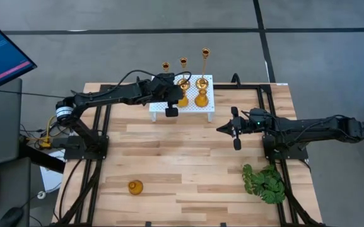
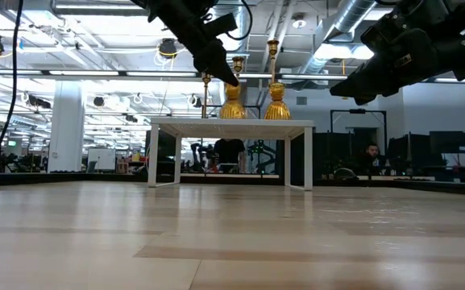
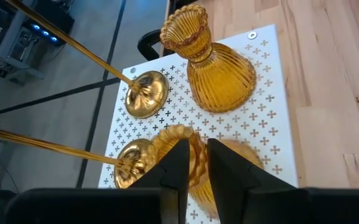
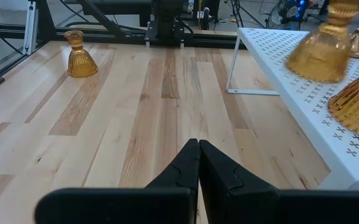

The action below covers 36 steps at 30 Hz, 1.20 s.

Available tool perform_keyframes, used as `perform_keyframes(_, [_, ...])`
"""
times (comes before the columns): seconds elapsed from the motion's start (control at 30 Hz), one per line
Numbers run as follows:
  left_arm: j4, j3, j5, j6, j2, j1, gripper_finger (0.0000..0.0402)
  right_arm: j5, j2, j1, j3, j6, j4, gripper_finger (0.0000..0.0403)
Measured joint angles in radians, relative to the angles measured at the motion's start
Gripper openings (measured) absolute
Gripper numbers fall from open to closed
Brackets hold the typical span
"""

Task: Pick & Place candle stick holders
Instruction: Put the top orange candle holder on the shelf, then put the orange candle holder on the shelf

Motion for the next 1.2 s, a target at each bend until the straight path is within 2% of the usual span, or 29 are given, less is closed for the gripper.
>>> perform_keyframes(0.5, [0.106, 0.001, -0.005, 0.001, -0.018, -0.015, 0.0069, 0.0, 0.0, 0.0, 0.0, 0.0, 0.0, 0.0])
perform_keyframes(0.8, [0.107, 0.002, -0.004, -0.011, -0.142, -0.111, 0.0069, 0.0, 0.0, 0.0, 0.0, 0.001, -0.018, 0.0])
perform_keyframes(0.9, [0.054, 0.002, -0.004, -0.05, -0.207, -0.16, 0.0065, 0.0, 0.0, 0.0, 0.0, 0.003, -0.026, 0.0])
perform_keyframes(1.03, [-0.113, 0.002, -0.004, -0.08, -0.302, -0.239, 0.0046, 0.0, 0.0, 0.0, 0.0, 0.01, -0.026, 0.0])
perform_keyframes(1.2, [-0.347, 0.001, 0.021, -0.26, -0.407, -0.395, 0.0008, -0.001, 0.0, 0.0, 0.0, 0.057, -0.026, 0.0])
